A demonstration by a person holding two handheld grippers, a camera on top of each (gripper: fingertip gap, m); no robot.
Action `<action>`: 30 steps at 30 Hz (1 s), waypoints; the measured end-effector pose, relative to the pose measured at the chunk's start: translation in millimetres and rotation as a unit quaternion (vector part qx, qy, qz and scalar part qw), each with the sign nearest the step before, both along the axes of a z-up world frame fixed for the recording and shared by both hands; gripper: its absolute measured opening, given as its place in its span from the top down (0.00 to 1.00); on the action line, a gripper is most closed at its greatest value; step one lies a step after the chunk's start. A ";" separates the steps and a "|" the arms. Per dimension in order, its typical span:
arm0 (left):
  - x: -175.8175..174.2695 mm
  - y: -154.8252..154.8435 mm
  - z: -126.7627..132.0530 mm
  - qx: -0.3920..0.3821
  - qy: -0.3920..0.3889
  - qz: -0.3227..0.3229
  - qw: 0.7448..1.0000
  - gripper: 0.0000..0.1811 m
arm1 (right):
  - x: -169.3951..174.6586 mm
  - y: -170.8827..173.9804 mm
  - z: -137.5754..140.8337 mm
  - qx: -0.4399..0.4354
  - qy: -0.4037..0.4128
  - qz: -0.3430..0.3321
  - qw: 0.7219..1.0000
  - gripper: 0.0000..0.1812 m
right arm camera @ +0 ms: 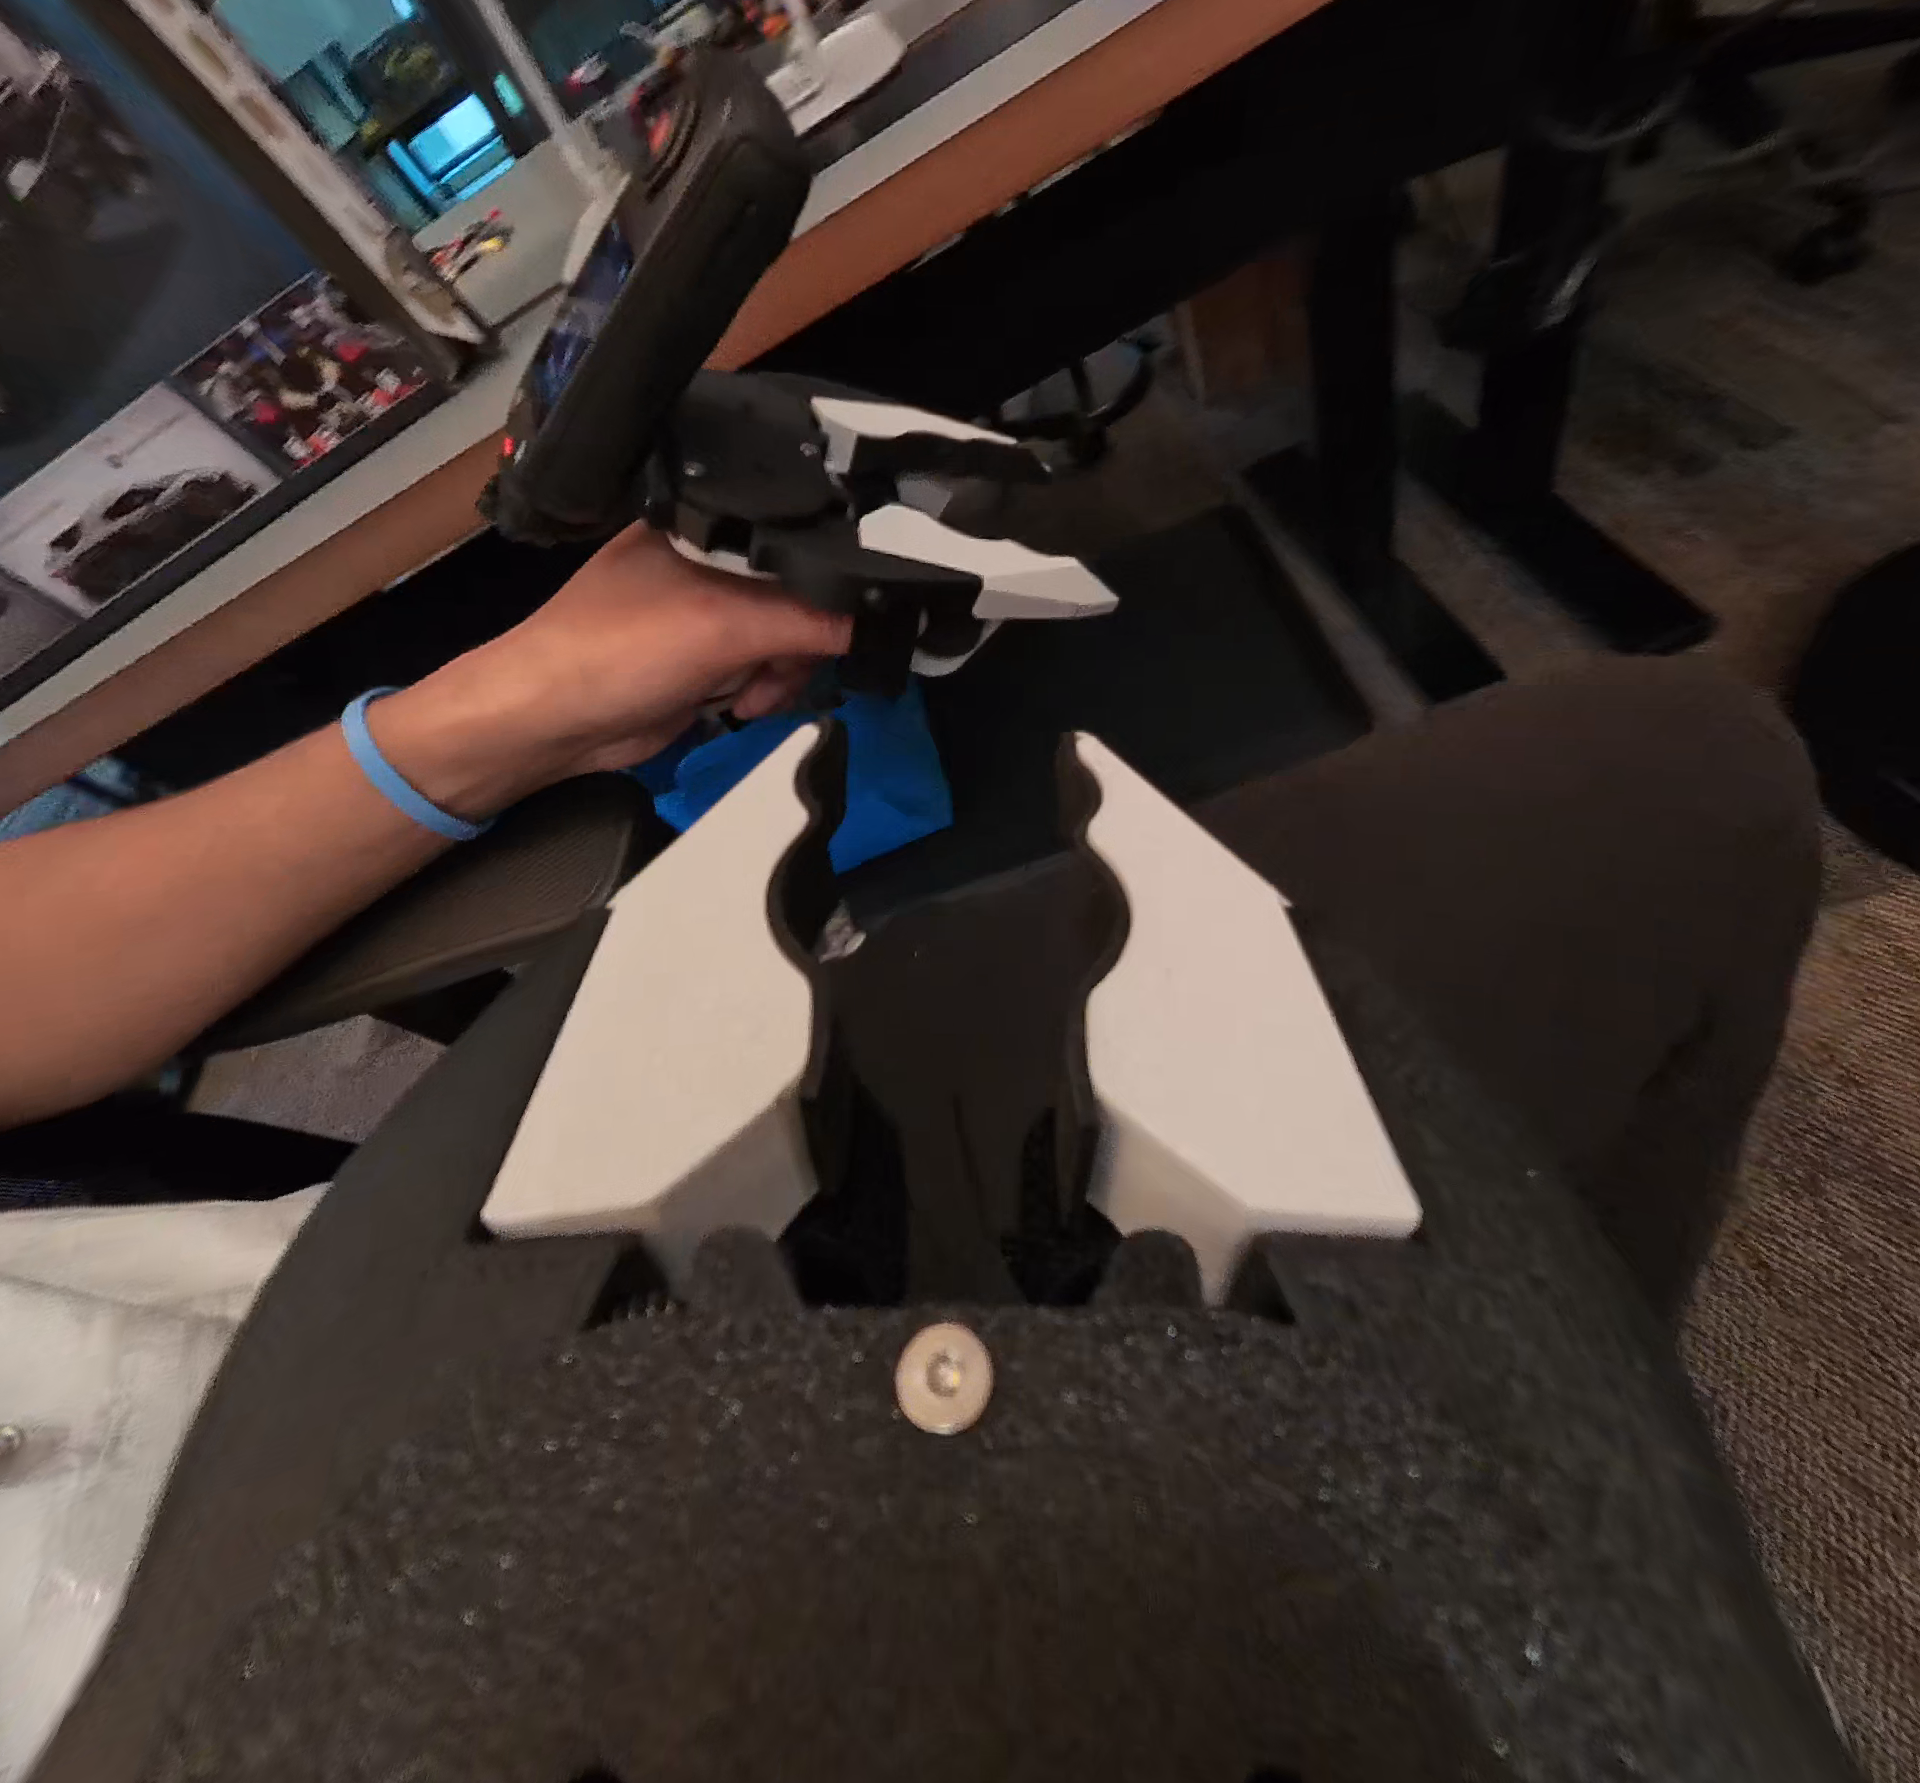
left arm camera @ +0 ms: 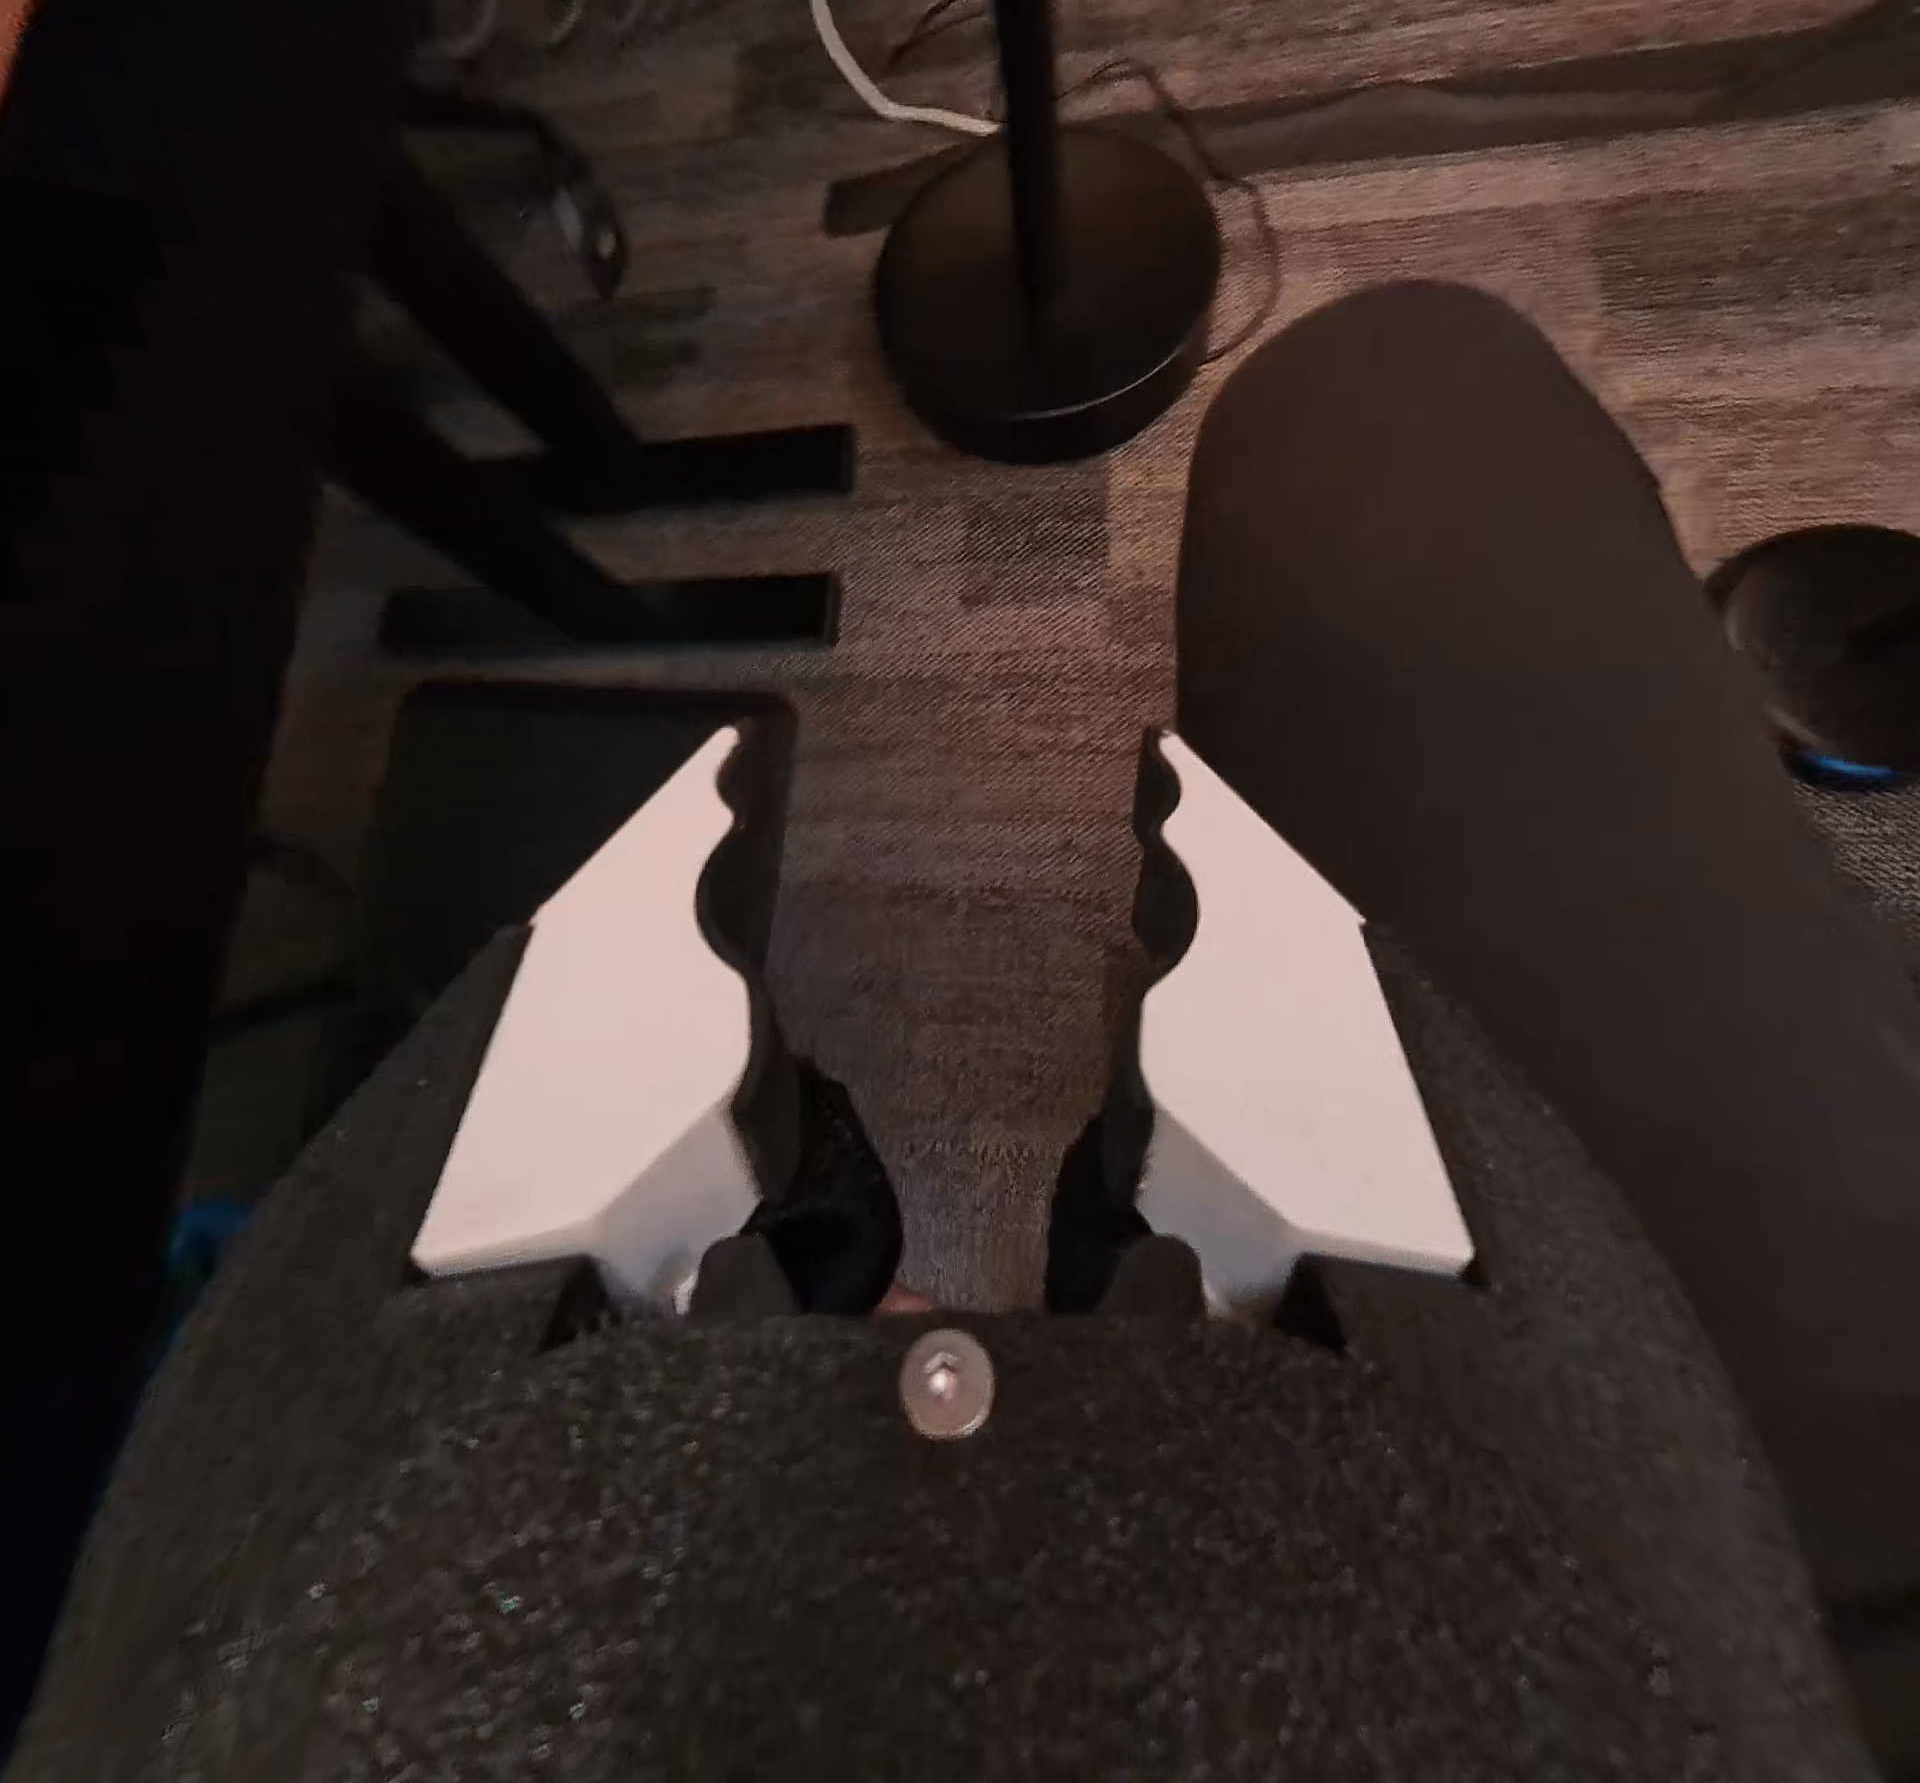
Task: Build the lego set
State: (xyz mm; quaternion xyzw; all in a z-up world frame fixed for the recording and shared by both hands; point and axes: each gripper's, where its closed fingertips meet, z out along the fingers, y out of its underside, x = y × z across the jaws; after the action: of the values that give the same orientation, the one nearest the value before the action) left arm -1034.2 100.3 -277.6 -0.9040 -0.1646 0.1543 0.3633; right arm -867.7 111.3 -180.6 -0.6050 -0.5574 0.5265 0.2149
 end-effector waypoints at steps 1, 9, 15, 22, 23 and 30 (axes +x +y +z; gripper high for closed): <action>-8.6 -17.8 -3.4 -0.003 -0.005 0.018 1.000 0.62 | -4.4 -13.5 -1.5 0.004 -0.003 0.016 1.000 0.77; -43.4 -153.2 -18.5 -0.048 0.004 0.125 0.991 0.62 | -41.7 -124.6 -8.1 0.020 0.002 0.161 0.987 0.77; -25.8 -199.8 -27.4 -0.098 0.043 0.096 0.990 0.63 | -45.9 -178.9 -28.3 0.021 -0.011 0.252 0.968 0.78; -2.9 -214.1 -30.1 -0.094 0.043 0.056 0.993 0.64 | -44.9 -204.8 -39.8 0.084 -0.006 0.309 0.947 0.77; -2.6 -214.5 -29.9 -0.092 0.041 0.056 0.993 0.64 | -44.3 -205.9 -38.5 0.093 -0.002 0.314 0.945 0.77; 4.8 -186.0 -12.9 -0.068 0.070 0.020 0.995 0.64 | -41.5 -184.4 -37.3 0.124 0.014 0.299 0.946 0.75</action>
State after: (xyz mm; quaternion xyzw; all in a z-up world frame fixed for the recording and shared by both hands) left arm -1029.4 -85.7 -290.5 -0.9101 -0.1455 0.2356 0.3082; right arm -909.3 -73.1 -218.0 -0.3716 -0.7705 0.5018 0.1283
